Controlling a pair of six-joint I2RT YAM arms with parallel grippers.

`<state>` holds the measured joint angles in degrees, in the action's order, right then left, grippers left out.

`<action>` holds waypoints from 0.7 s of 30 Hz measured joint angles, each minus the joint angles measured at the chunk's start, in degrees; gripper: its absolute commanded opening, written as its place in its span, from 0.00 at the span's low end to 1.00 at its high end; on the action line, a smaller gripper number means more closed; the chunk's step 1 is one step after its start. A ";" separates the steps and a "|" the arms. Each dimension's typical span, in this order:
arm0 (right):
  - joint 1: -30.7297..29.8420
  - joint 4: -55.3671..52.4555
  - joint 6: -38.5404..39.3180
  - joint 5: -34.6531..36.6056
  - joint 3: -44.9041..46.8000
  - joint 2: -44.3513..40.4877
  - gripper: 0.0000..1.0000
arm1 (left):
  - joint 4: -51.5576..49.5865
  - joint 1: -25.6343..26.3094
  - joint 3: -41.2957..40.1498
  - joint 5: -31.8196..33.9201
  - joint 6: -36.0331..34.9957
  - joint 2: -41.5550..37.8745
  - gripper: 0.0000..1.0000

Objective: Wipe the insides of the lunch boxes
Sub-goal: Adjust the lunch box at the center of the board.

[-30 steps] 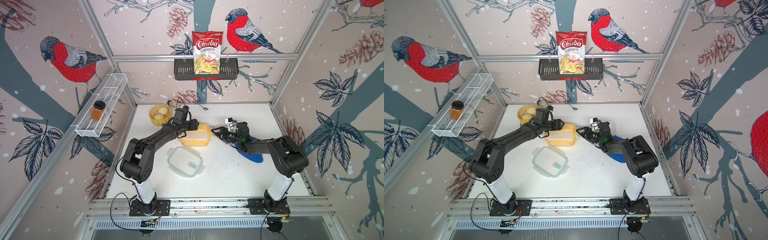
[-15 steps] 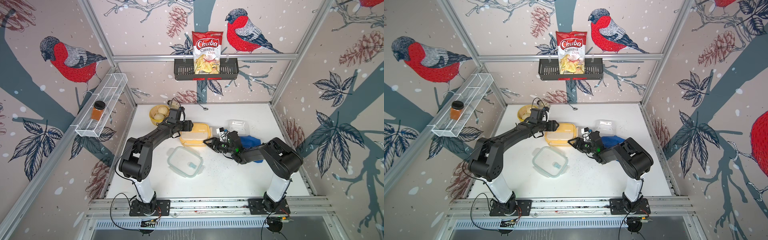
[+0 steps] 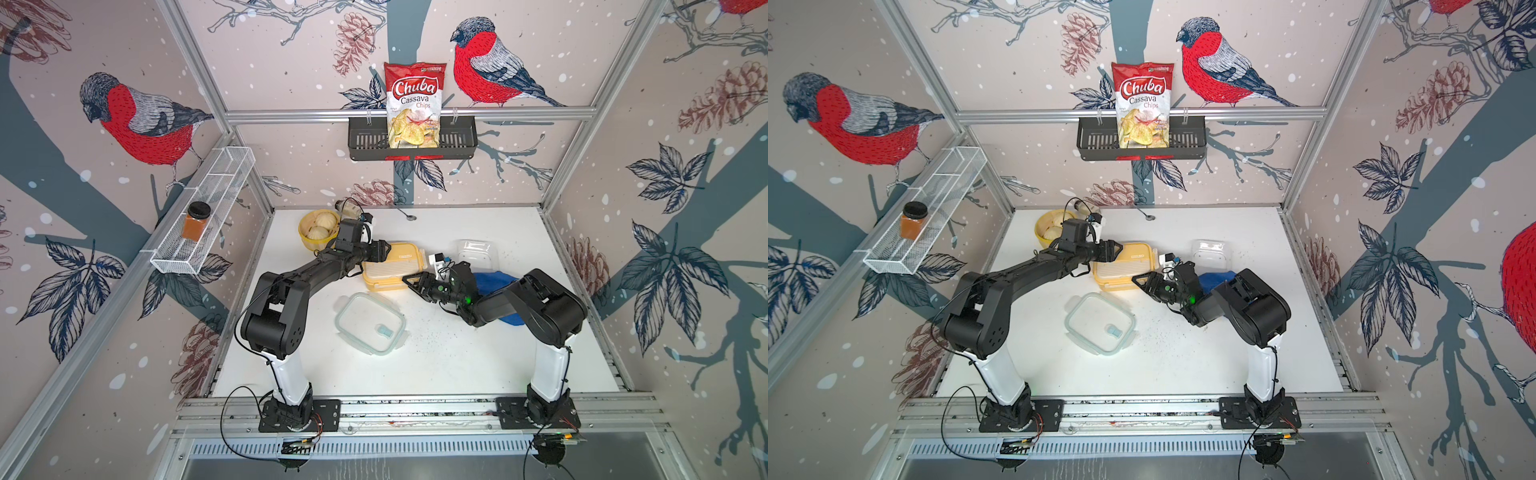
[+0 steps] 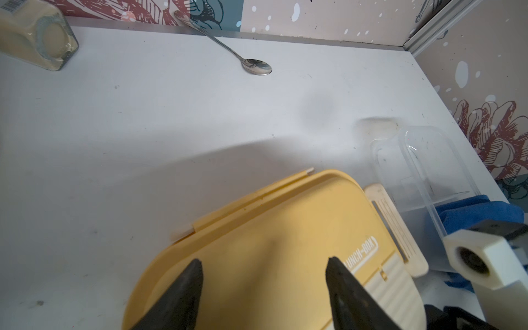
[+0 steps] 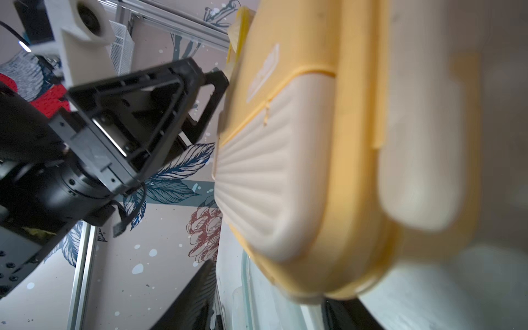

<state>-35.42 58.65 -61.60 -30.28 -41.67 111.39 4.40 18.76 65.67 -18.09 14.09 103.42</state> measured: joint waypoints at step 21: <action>12.63 -4.98 2.78 -8.41 -6.49 6.45 0.56 | 4.07 7.06 -7.80 -1.49 8.00 -5.90 0.67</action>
<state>-22.79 53.67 -58.83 -38.70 -48.16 117.84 8.47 25.82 57.87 -19.57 22.09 97.51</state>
